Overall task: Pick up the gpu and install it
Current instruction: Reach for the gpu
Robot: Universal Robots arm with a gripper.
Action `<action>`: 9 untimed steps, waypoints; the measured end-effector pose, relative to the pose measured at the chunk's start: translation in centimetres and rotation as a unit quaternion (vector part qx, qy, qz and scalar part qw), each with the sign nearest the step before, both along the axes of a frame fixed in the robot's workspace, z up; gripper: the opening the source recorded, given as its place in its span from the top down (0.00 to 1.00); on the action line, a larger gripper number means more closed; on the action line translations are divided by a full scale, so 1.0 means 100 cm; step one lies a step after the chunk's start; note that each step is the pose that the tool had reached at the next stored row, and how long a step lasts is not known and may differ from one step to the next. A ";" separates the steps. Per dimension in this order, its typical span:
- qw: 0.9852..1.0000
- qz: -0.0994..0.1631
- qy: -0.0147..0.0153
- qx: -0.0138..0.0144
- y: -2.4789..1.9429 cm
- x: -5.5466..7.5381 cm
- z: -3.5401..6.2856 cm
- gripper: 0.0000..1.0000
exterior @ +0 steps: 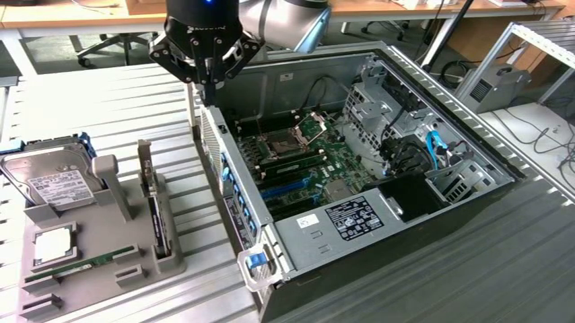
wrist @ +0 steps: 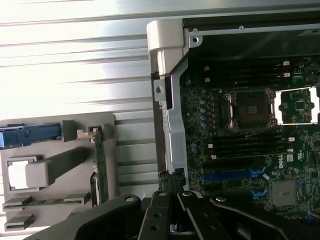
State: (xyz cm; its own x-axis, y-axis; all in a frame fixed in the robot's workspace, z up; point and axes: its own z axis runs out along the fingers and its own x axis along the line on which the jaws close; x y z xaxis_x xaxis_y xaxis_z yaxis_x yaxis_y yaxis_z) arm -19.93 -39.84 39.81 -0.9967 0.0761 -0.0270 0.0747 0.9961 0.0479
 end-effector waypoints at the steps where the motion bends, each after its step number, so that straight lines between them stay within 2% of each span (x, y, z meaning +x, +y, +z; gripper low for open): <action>1: 1.000 0.000 0.000 0.000 0.0000 -0.001 0.0000 0.89; 9: 1.000 0.000 0.000 0.000 0.0000 -0.004 0.0000 0.89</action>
